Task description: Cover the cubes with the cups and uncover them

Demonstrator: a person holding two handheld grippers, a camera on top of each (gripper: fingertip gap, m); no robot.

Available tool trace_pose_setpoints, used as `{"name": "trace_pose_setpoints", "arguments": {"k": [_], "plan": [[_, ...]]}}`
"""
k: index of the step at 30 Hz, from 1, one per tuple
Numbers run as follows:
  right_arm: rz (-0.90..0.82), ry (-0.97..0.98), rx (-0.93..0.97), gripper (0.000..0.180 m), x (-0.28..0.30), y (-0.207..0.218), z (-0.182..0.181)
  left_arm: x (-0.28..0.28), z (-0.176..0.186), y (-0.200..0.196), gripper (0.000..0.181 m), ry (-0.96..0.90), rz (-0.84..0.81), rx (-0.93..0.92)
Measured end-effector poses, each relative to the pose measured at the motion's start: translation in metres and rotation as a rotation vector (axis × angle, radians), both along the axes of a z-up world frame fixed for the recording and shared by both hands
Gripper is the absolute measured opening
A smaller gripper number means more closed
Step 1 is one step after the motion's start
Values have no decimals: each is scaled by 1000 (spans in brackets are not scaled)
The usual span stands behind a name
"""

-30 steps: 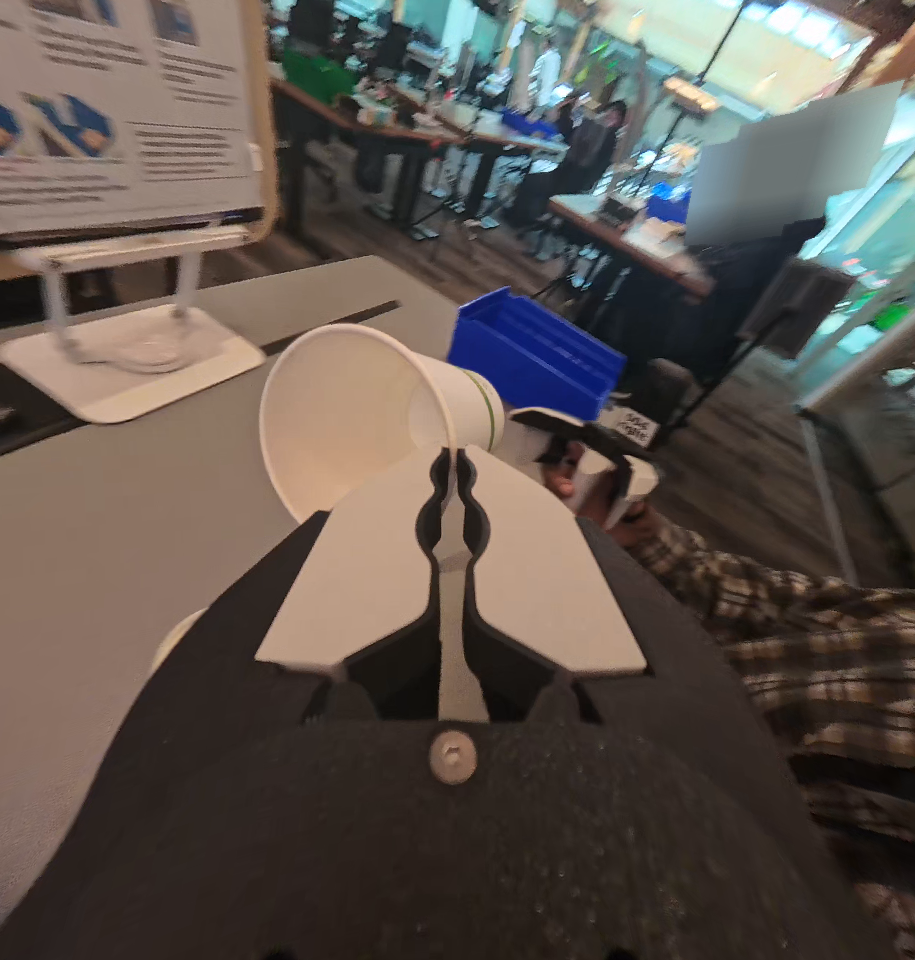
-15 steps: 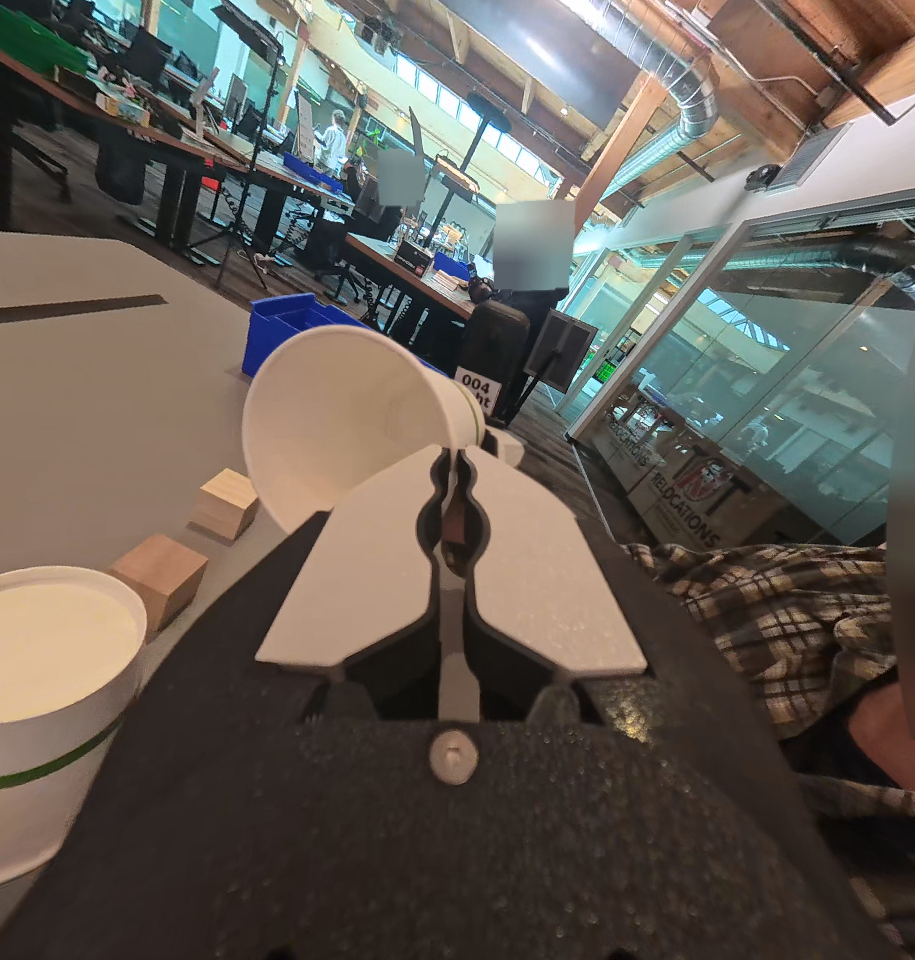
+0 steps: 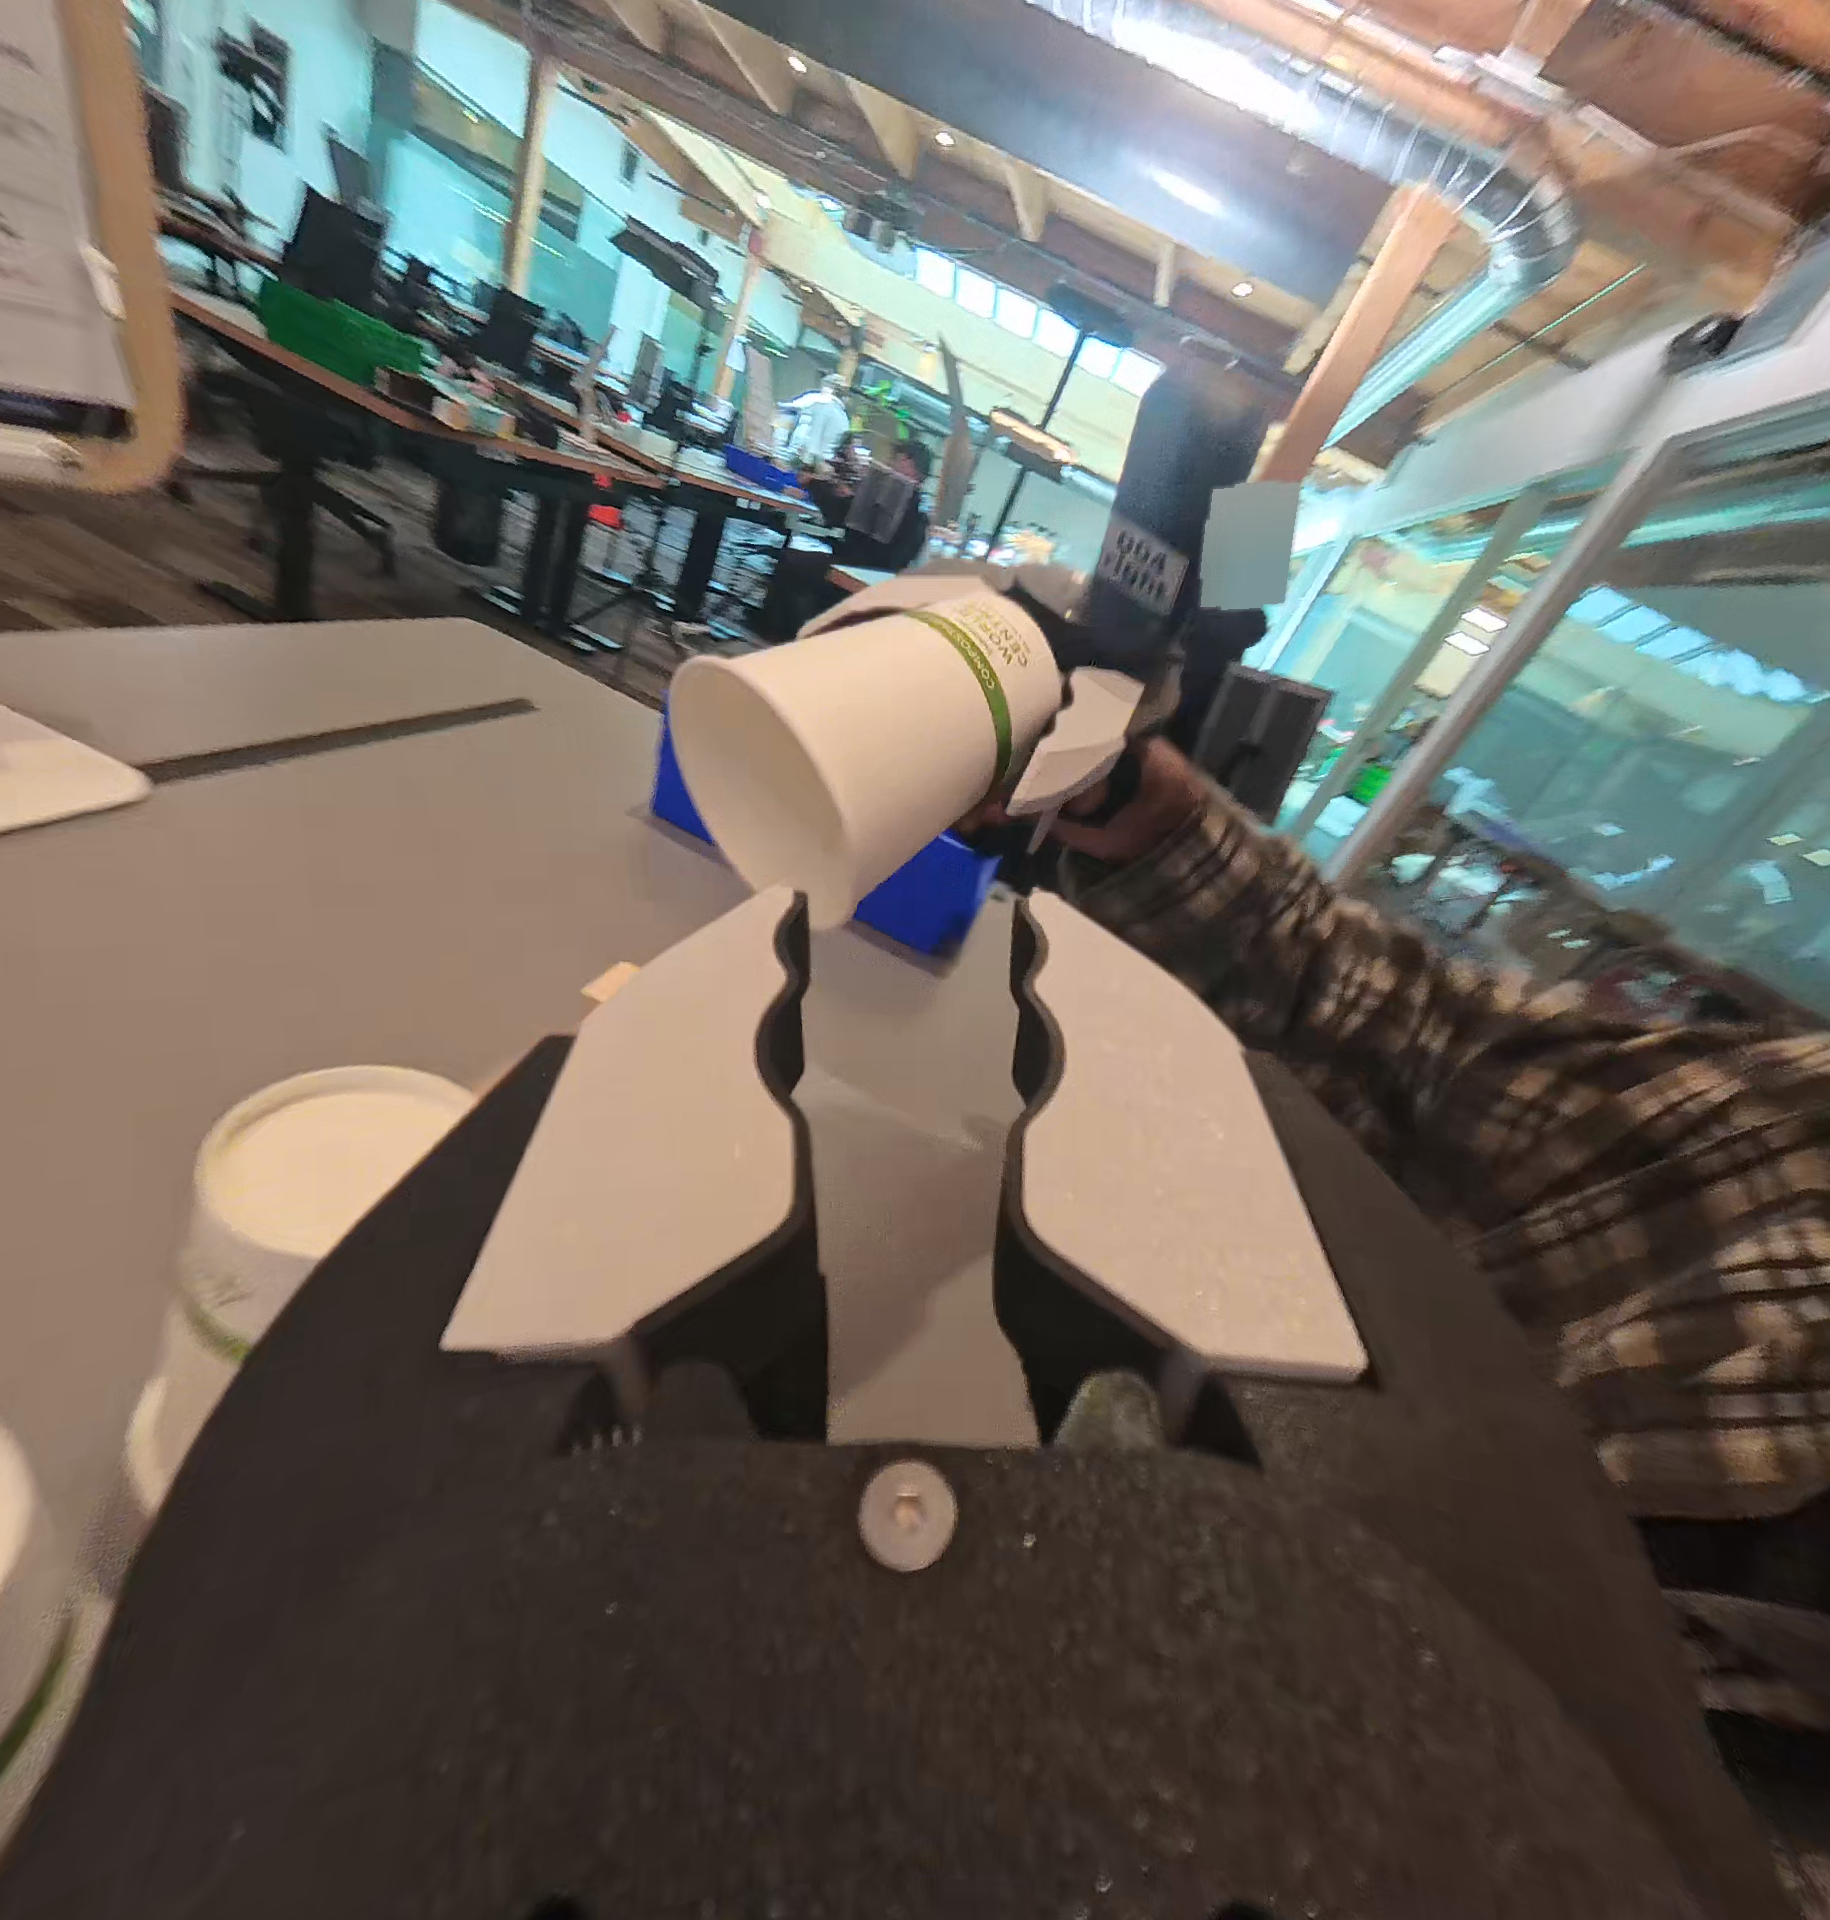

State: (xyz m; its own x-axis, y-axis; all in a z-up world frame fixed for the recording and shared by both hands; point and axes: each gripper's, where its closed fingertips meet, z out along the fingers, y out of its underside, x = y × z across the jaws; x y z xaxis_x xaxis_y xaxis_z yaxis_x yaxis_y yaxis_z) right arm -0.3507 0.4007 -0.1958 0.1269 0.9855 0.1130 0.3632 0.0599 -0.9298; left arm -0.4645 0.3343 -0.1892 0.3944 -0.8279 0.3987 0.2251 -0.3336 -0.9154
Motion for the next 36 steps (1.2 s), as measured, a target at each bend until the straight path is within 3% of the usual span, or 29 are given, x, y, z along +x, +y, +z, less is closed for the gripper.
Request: {"name": "trace_pose_setpoints", "arguments": {"k": [7,15,25,36], "plan": [[11,-434,56,92,4,27,-13,-23,5,-17,37,219,165,131],[107,-792,32,92,-9,45,-74,-56,9,-15,43,289,299,167],[212,-936,-26,92,-37,53,-132,-98,20,-13,46,253,394,195],[266,-1044,-68,92,-39,49,-176,-108,16,-8,44,276,423,204]]}}
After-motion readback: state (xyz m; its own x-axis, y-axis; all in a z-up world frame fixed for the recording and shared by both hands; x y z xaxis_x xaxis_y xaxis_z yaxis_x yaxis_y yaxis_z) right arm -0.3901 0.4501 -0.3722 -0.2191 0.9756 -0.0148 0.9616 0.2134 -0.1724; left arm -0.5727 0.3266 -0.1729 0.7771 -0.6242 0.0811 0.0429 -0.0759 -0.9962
